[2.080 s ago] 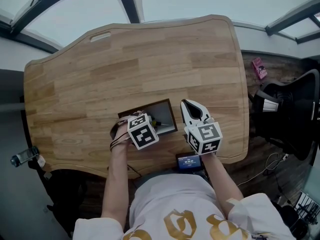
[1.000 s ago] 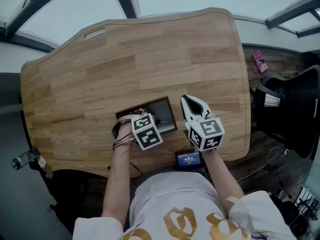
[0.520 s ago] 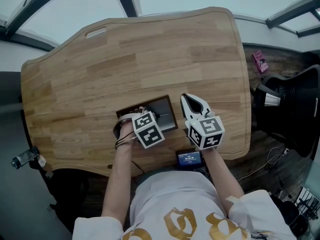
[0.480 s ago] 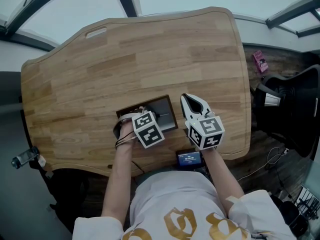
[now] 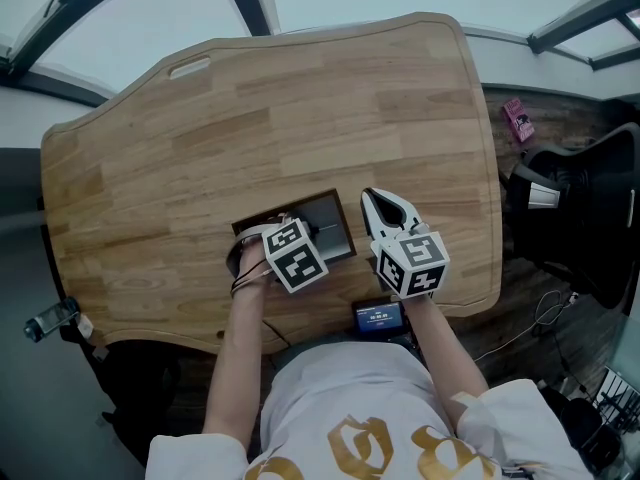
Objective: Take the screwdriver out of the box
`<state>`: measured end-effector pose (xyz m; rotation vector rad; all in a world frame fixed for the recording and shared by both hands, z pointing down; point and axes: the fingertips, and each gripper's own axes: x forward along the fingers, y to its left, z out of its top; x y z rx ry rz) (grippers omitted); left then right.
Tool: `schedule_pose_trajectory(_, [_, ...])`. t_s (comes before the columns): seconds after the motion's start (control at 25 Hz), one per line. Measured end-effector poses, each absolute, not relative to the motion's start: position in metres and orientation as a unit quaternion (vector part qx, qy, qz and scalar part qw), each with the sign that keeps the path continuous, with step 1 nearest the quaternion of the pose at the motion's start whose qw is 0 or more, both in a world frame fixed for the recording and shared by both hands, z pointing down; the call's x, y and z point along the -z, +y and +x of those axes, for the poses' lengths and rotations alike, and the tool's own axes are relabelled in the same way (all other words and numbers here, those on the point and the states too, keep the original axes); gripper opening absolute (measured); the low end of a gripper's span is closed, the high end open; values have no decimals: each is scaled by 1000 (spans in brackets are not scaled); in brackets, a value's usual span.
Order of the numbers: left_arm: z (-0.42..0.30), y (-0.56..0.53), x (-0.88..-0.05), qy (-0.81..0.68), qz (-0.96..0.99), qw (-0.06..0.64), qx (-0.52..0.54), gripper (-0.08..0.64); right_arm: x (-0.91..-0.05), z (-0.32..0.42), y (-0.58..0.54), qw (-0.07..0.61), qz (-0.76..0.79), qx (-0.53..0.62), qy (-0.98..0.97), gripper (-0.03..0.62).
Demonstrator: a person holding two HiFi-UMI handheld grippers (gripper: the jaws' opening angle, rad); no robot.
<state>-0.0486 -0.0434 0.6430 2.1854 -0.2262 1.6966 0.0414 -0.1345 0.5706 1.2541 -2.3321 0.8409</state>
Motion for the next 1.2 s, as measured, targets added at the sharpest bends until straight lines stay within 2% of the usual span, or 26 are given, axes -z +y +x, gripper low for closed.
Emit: schedule_pose_trajectory(1.2, [-54,-47,-637,-121,771,162,-605,79,-554,63,-132,177,463,-284,-821,32])
